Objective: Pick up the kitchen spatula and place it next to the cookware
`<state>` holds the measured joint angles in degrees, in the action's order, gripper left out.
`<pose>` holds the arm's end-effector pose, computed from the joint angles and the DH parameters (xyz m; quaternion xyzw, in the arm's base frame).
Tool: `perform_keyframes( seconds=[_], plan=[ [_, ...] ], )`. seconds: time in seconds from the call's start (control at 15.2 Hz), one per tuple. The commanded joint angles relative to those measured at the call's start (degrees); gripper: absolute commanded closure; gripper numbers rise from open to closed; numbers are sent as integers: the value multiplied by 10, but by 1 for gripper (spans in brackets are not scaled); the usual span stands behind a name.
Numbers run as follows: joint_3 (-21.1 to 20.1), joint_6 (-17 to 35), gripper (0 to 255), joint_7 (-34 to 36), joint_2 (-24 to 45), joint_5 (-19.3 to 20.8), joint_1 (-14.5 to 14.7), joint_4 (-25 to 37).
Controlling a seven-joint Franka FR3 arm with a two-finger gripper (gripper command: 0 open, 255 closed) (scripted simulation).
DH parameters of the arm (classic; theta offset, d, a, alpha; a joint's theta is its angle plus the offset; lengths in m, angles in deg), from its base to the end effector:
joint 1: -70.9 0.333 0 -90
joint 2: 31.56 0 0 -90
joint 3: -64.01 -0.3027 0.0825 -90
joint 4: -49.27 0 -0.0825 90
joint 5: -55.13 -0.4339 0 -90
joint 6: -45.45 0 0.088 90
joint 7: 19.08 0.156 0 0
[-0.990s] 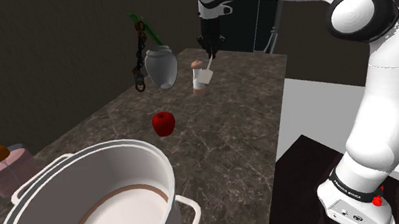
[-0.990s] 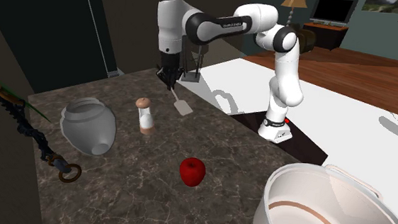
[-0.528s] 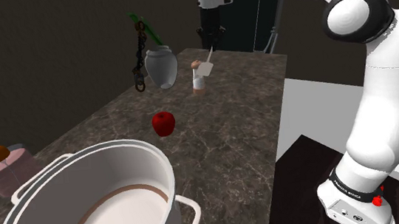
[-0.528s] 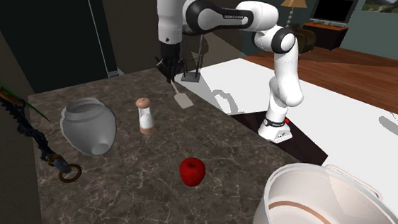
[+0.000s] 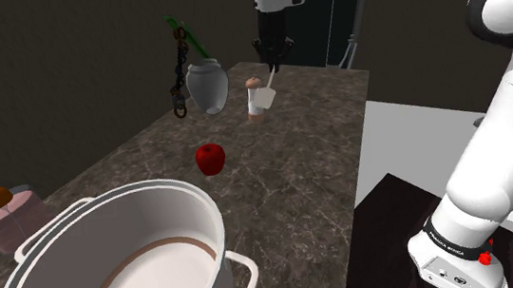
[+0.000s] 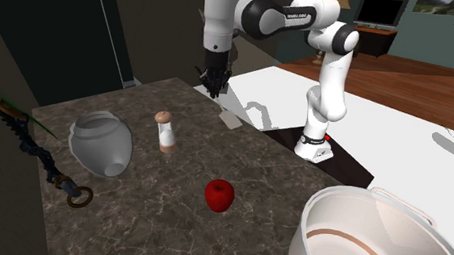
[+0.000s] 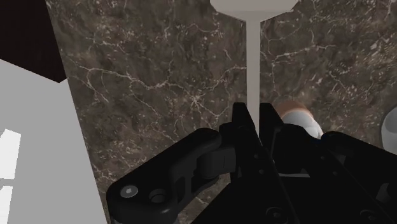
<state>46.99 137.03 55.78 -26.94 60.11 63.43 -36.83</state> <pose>0.6255 0.0859 0.5529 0.8416 -0.5391 0.0281 0.0172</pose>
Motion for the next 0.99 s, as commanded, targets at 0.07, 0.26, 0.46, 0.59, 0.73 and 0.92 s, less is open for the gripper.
perform_keyframes(
  seconds=[0.07, 0.26, 0.46, 0.59, 0.73, 0.92],
  plan=[
    [-12, 15, 255, 25, -52, -15, 11, -66],
    [-24, 20, 255, 48, -96, -29, 23, -114],
    [-37, 21, 255, 73, -136, -44, 37, -155],
    [-47, 21, 255, 90, -160, -54, 47, -178],
    [-58, 19, 255, 108, -183, -65, 57, -198],
    [-75, 15, 255, 137, -214, -81, 72, -222]
  ],
)
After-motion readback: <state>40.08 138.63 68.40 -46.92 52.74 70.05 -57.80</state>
